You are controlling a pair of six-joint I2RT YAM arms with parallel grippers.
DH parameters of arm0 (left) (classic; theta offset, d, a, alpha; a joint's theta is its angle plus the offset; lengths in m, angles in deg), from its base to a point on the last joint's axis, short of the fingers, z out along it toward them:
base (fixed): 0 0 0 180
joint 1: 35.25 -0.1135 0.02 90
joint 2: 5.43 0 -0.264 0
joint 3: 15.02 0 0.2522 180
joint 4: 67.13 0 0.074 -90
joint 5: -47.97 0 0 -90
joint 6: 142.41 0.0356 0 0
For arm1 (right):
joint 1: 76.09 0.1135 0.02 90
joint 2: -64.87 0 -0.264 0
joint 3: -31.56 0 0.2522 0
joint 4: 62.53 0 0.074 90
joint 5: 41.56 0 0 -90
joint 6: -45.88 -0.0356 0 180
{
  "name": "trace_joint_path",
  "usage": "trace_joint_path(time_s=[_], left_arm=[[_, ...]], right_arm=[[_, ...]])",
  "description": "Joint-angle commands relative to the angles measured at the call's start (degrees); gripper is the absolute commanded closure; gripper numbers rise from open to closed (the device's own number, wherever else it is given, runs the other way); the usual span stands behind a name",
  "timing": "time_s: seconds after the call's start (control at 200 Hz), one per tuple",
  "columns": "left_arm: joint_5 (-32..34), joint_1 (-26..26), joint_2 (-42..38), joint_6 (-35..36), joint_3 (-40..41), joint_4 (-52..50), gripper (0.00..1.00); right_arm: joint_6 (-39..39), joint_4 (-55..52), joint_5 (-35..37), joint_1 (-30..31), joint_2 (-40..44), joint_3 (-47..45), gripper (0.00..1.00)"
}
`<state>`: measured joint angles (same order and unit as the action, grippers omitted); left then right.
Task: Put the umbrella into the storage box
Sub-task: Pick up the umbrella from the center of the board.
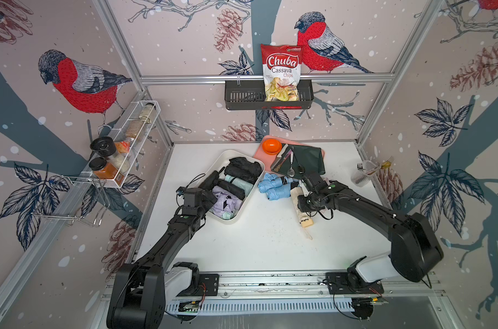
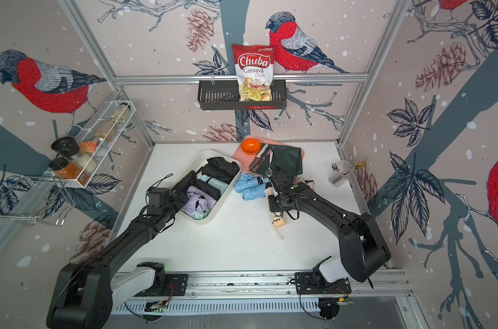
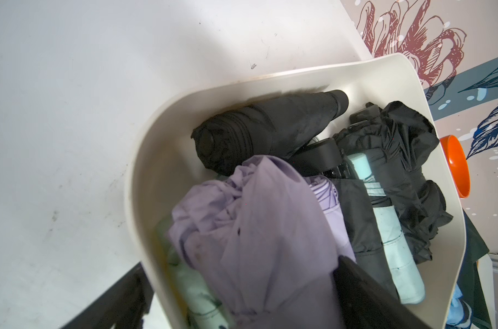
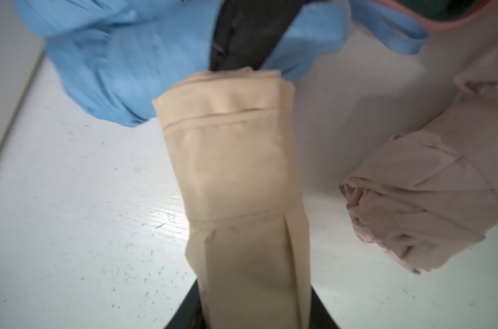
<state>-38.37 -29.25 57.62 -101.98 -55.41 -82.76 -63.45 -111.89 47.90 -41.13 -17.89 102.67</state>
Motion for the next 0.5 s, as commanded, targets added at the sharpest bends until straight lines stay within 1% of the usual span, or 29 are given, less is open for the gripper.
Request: trace_joint_path(time_s=[0.0,0.145,0.23,0.37,0.495], left_arm=[[-3.31,-0.04,-0.28,1.39,0.02,0.11,0.01],[-3.38,-0.02,-1.14,1.57,0.18,-0.06,0.01],[-3.4,-0.02,-1.69,1.66,0.3,0.19,0.01],[-3.66,-0.02,-1.79,1.66,0.38,0.37,0.01],[-4.09,-0.02,-1.7,1.66,0.45,0.81,0.01]], right_arm=[[2.16,-1.07,-1.05,1.63,1.71,4.41,0.69],[5.61,1.29,-8.36,2.97,0.3,10.29,0.69],[8.06,3.22,-9.85,4.42,-2.73,14.36,0.69],[12.84,5.66,-13.47,5.55,-11.41,23.45,0.69],[16.19,4.46,-16.64,6.5,-21.59,35.13,0.69]])
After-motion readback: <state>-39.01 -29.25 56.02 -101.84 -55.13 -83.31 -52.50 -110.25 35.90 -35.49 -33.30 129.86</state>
